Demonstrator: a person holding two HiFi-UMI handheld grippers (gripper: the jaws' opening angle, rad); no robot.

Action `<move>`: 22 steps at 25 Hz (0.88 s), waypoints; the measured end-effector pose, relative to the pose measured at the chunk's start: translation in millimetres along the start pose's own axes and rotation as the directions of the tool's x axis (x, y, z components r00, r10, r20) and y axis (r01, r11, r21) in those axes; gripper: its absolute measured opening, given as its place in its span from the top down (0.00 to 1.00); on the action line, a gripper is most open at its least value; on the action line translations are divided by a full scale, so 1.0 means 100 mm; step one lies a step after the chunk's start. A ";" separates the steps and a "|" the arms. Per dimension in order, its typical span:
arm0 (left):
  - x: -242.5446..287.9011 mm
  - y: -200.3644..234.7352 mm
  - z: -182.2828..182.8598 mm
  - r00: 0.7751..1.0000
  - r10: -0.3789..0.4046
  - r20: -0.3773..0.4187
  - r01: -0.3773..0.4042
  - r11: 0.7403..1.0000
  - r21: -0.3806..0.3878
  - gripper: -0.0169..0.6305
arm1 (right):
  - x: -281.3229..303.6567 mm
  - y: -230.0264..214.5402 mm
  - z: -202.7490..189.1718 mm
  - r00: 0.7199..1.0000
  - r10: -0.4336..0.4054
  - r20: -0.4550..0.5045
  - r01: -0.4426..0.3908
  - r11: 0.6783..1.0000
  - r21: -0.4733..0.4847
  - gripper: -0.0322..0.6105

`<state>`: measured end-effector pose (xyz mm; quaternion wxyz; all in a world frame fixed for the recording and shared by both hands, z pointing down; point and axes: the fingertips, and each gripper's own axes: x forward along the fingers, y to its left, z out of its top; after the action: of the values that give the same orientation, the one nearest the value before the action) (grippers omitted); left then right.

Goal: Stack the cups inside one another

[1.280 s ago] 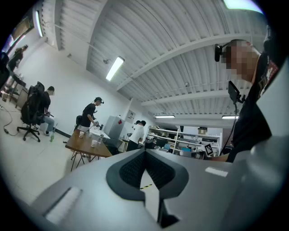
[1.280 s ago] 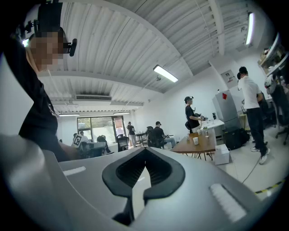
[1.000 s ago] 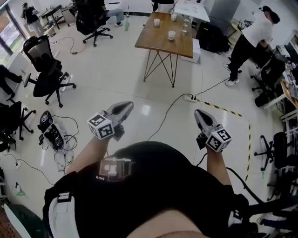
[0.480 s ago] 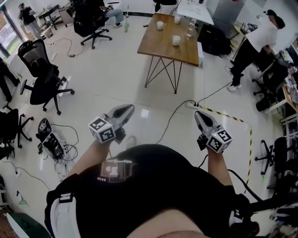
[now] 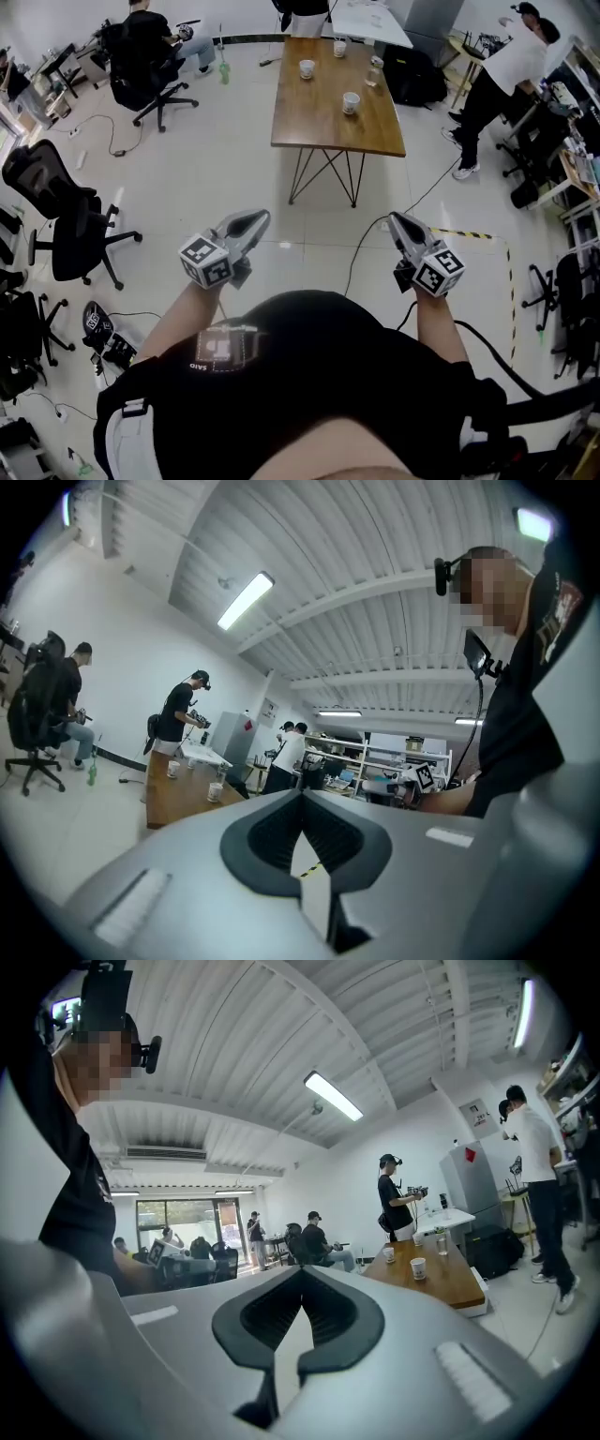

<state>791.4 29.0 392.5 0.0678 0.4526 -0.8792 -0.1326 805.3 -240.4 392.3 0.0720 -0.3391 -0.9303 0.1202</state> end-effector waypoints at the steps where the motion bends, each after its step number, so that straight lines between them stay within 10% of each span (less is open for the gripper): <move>1: 0.09 0.11 0.03 1.000 -0.005 0.004 0.005 1.000 -0.008 0.97 | 0.09 -0.07 0.01 1.000 -0.005 -0.003 0.005 1.000 0.002 0.93; 7: 0.71 0.67 0.04 1.000 -0.013 -0.007 0.013 0.999 -0.036 0.97 | 0.61 -0.75 0.06 1.000 -0.011 -0.016 0.012 1.000 0.022 0.93; 22: 1.73 1.86 0.57 0.966 0.252 0.058 -0.250 0.967 -0.043 0.97 | 2.59 -2.04 0.69 0.947 0.304 -0.101 -0.310 0.949 -0.051 0.93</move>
<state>532.1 1.2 392.6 0.0643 0.3319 -0.9287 -0.1527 468.6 -235.5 395.1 0.0838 -0.4871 -0.8653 0.0831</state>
